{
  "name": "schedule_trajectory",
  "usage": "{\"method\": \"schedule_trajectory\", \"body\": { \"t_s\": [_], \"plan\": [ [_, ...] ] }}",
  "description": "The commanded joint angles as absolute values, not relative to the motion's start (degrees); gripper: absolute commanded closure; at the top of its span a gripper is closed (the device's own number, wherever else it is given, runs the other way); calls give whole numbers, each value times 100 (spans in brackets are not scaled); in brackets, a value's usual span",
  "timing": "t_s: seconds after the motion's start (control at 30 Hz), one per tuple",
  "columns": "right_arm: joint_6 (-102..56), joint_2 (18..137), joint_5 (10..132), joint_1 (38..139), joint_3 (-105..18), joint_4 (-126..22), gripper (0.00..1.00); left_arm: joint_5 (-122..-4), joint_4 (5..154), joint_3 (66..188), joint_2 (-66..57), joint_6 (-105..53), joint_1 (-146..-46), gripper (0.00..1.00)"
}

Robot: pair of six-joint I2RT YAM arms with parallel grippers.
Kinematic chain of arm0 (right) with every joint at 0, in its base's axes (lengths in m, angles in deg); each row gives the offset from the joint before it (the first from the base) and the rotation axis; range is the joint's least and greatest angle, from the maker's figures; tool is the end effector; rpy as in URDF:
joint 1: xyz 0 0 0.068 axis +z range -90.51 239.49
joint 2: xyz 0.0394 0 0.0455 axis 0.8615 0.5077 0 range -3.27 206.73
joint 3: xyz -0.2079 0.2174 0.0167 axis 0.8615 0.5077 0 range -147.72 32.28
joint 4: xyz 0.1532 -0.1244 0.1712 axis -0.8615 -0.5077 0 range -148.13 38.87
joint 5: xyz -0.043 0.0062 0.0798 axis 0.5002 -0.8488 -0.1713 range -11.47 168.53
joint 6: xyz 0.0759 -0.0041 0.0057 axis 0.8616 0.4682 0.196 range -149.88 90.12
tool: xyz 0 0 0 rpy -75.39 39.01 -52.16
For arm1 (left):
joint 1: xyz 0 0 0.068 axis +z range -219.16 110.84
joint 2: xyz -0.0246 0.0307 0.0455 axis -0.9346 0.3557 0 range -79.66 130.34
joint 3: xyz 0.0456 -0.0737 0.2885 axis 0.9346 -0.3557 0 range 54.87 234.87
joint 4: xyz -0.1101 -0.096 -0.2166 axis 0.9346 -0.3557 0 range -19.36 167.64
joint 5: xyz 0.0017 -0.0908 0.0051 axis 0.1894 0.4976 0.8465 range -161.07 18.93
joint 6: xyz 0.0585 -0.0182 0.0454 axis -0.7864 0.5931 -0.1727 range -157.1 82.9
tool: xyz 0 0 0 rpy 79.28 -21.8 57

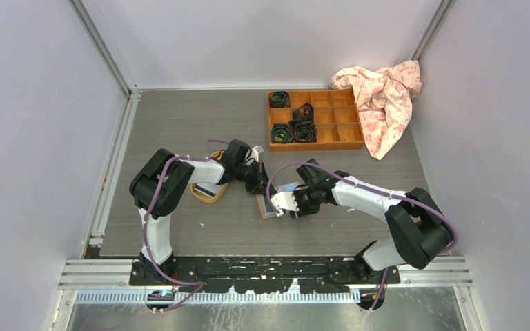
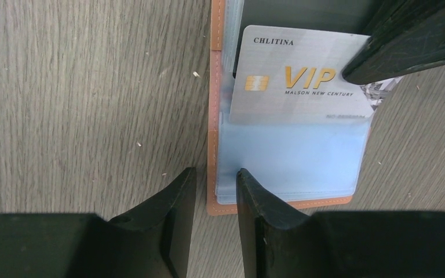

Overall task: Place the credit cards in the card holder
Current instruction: Insert the credit card into the card slot.

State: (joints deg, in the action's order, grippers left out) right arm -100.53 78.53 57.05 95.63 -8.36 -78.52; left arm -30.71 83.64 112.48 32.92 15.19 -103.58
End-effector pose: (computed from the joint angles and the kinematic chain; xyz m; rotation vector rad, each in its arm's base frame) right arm 0.1886 0.1672 0.1631 -2.1903 1.5078 0.3320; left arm 0.3089 -0.2625 0.1254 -0.0532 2.7568 -1.4317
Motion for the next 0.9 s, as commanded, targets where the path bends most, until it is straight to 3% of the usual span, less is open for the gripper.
{"method": "schedule_trajectory", "body": {
  "t_s": [0.0,0.3,0.63,0.73,0.87],
  "plan": [
    [-10055,7836,5674,9623,-977,-7837,62,-3636,8168,11251,3608,1343,-10363,98],
    [-9763,7629,5433,9623,-1072,-7860,58,-3619,8138,11152,3599,1343,-10357,95],
    [-8332,7352,4345,9815,-1381,-7553,57,-3603,8232,11116,3690,1379,-10359,96],
    [-7673,7468,4643,10125,-1408,-7000,61,-3589,8255,11129,3701,1398,-10353,96],
    [-6921,7922,5464,10491,-1624,-6444,75,-3580,8289,11098,3691,1404,-10358,95]
  ]
}}
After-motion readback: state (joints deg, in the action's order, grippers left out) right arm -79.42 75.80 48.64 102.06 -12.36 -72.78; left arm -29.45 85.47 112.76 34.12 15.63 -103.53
